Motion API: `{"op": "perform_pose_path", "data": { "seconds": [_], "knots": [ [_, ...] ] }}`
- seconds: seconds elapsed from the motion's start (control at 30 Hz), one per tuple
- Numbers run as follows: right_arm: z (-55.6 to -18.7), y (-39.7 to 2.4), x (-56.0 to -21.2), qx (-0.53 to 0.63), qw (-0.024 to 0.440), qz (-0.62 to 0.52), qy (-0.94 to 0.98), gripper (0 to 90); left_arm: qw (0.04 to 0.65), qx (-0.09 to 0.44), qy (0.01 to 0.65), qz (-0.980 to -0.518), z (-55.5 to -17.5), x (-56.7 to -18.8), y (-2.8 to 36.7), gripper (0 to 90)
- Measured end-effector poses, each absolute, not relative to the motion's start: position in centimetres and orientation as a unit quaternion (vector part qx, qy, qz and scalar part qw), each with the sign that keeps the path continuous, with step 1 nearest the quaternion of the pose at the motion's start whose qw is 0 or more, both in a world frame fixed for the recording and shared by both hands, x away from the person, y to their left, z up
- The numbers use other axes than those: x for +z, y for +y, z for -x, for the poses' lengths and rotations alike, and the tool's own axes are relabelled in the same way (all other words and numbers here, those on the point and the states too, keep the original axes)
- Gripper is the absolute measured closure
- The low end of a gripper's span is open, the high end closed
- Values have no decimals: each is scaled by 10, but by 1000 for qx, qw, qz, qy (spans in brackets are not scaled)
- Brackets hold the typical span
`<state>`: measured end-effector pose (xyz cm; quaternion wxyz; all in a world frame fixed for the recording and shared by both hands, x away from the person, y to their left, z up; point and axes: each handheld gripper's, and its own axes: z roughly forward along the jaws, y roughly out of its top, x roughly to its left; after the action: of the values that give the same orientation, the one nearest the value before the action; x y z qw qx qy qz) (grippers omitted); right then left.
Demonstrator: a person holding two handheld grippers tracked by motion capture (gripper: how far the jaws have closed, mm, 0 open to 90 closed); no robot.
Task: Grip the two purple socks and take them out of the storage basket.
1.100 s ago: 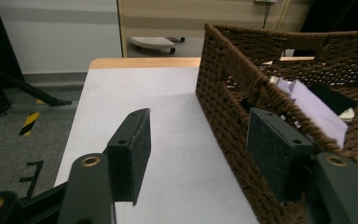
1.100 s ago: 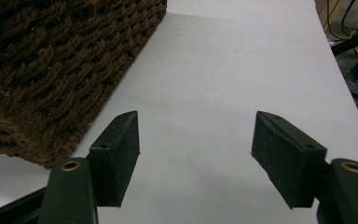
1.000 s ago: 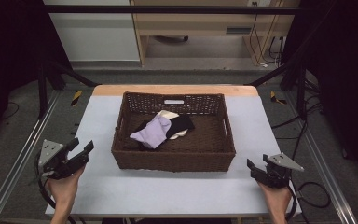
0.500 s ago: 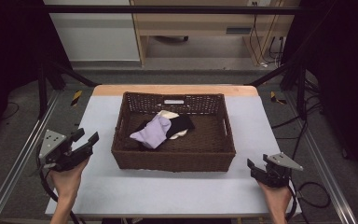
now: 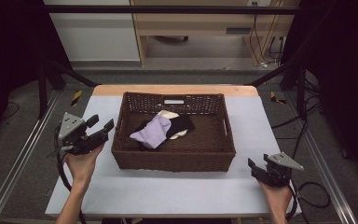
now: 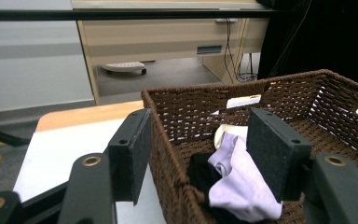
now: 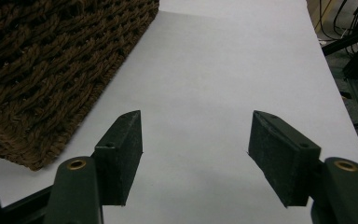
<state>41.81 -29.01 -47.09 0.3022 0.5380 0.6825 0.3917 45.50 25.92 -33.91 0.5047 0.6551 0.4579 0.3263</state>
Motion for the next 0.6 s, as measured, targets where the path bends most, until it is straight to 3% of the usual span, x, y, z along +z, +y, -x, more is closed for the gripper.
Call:
{"op": "perform_pose_path", "data": {
  "seconds": [0.6],
  "knots": [
    [-419,-292,-471,392,302,-539,682,365,509,314,437,-673,-493,-327,219,361]
  ]
}}
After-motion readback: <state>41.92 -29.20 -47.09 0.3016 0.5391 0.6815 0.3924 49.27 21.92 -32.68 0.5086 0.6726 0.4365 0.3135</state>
